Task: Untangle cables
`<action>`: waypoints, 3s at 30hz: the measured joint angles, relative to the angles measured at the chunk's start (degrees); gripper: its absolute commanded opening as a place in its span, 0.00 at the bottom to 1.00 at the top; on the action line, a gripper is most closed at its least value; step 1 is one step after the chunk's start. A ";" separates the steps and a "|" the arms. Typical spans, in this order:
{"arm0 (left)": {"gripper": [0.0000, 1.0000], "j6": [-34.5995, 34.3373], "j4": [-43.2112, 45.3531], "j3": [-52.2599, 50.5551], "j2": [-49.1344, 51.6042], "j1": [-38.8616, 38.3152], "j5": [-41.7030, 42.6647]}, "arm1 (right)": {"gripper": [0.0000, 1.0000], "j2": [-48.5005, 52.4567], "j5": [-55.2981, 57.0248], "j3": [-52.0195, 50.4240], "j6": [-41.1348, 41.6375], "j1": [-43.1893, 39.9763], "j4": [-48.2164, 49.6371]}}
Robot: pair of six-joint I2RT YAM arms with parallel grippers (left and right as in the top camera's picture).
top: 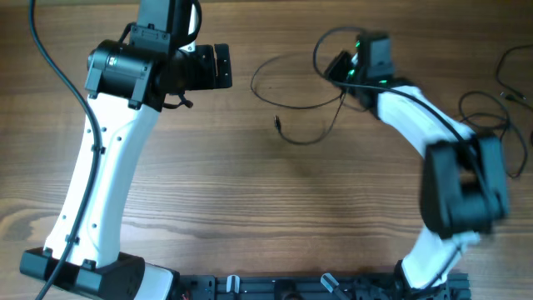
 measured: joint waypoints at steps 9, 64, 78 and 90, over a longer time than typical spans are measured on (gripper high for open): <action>1.00 15.52 5.14 0.00 6.25 0.07 25.81 | 0.04 -26.84 -5.16 0.92 -4.02 0.00 -13.79; 0.47 -35.80 42.64 -0.22 14.71 -11.52 39.52 | 0.04 -28.11 -11.21 0.85 3.54 -0.55 -6.51; 0.66 -38.45 45.92 -0.22 14.73 -12.24 39.36 | 0.04 -28.06 -6.38 0.85 3.54 -1.68 -6.27; 0.45 -11.74 43.95 -0.17 14.82 -14.86 39.15 | 0.04 -27.54 -4.98 0.81 3.52 -3.10 -4.59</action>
